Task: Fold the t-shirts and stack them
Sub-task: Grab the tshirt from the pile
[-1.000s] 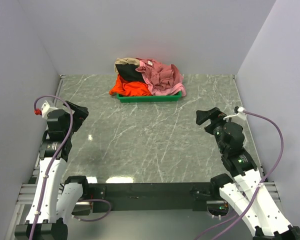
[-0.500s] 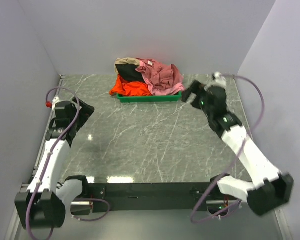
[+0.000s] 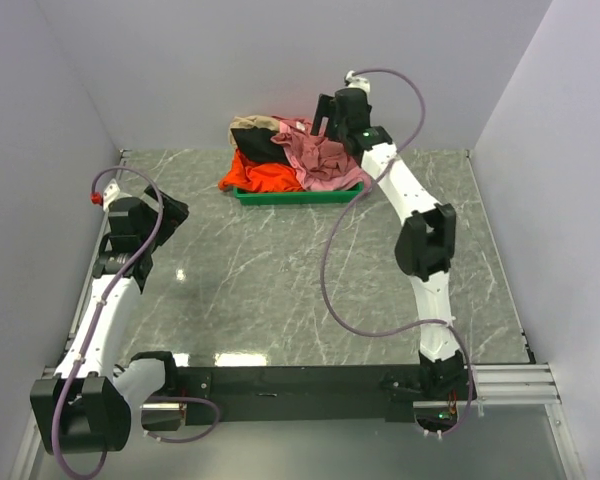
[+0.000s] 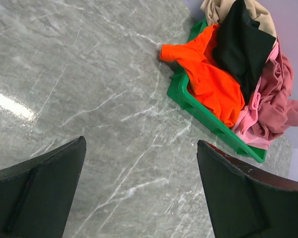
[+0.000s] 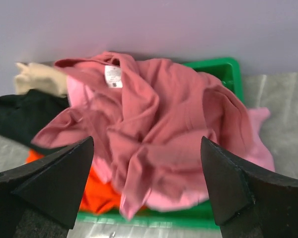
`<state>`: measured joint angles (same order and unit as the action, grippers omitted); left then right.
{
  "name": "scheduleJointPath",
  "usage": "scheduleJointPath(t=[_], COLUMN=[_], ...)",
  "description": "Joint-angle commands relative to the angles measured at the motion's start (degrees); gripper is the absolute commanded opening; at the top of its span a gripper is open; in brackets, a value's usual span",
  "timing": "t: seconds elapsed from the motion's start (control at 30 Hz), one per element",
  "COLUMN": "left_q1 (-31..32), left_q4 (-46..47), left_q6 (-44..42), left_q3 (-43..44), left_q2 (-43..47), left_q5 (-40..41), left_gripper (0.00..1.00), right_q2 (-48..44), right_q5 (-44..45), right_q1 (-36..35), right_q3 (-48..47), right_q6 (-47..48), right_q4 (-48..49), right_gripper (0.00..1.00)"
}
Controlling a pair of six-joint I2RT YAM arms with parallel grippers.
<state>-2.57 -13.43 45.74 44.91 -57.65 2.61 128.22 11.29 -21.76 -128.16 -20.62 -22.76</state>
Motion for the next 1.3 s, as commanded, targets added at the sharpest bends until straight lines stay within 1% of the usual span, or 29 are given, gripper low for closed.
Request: scheduleJointPath(t=[0.0, 0.07, 0.13, 0.2, 0.23, 0.27, 0.3, 0.33, 0.37, 0.4, 0.5, 0.63, 0.73, 0.77, 0.87, 1.0, 1.1, 1.23, 1.27], left_q1=[-0.16, -0.16, -0.16, -0.16, -0.16, -0.16, -0.16, -0.16, -0.16, -0.07, -0.16, -0.16, -0.16, -0.16, -0.24, -0.16, -0.16, -0.16, -0.16], left_q4=[2.45, 1.92, 1.39, 1.22, 1.13, 1.13, 1.13, 1.21, 1.21, 1.21, 1.39, 0.95, -0.28, 0.07, 0.69, -1.77, -2.83, -3.36, -3.44], left_q6=[-2.4, -2.4, -2.32, -2.4, -2.49, -2.49, -2.49, -2.41, -2.41, -2.49, -2.49, -2.41, -1.26, -1.0, -0.56, -0.21, 0.4, 1.02, 1.02], left_q3=[1.76, 2.55, 2.91, 3.26, 3.35, 3.35, 3.17, 3.17, 3.08, 3.0, 2.47, 2.47, 2.82, 2.21, 1.07, 1.94, 2.38, 2.21, 2.12], left_q2=[-1.14, -2.2, -3.34, -4.13, -4.4, -4.4, -4.4, -4.32, -4.23, -3.88, -2.83, -1.24, 0.43, 1.65, 3.59, 5.61, 6.58, 7.46, 7.55], left_q5=[0.9, 1.34, 1.52, 1.34, 1.26, 0.99, 0.9, 0.73, 0.81, 0.82, 0.55, 0.2, -0.15, -0.67, -1.2, -1.03, -1.21, -1.82, -1.99], left_gripper=[0.99, 0.99, 0.99, 0.99, 0.99, 0.99, 0.99, 0.99, 0.99, 0.99, 0.99, 0.99, 0.99, 0.99, 0.99, 0.99, 0.99, 0.99, 0.99], right_q2=[5.8, 7.64, 9.05, 11.25, 11.87, 13.01, 13.54, 13.72, 13.55, 13.11, 9.34, 3.45, -5.49, -7.44, -13.51, -18.09, -21.26, -21.44, -21.61], right_q5=[-0.2, -0.48, 1.45, 1.28, 0.15, -0.12, -0.39, -0.22, -0.21, -0.39, -1.01, -1.09, -0.05, 0.66, 4.35, 5.94, 6.38, 6.64, 7.51], right_q1=[-0.04, 0.05, 0.23, 0.57, 0.66, 0.75, 0.75, 0.75, 0.75, 0.75, 0.84, 0.49, -0.82, -2.05, -3.55, -4.69, -5.31, -6.45, -6.63], right_q3=[-6.93, -5.36, -4.91, -5.17, -5.26, -5.17, -5.26, -5.35, -5.35, -4.39, -1.58, -2.97, -1.93, -0.01, 1.33, -0.34, -0.68, -8.15, -9.2], right_q6=[2.78, 2.96, 1.39, 0.59, 0.58, 0.41, 0.76, 0.93, 0.67, 0.58, 1.46, 3.22, 5.23, 6.2, 9.02, 9.28, 10.86, 12.09, 12.62], right_q4=[1.04, 6.38, 7.21, 8.43, 9.13, 10.36, 10.81, 10.9, 10.81, 11.07, 13.36, 12.13, 9.67, 10.1, 10.72, 10.98, 14.84, 14.76, 16.51], right_gripper=[0.93, 0.91, 0.88, 0.84, 0.7, 0.61, 0.5, 0.29, 0.16, 0.0, 0.0, 0.0, 0.0, 0.0, 0.0, 0.0, 0.0, 0.0, 0.0])
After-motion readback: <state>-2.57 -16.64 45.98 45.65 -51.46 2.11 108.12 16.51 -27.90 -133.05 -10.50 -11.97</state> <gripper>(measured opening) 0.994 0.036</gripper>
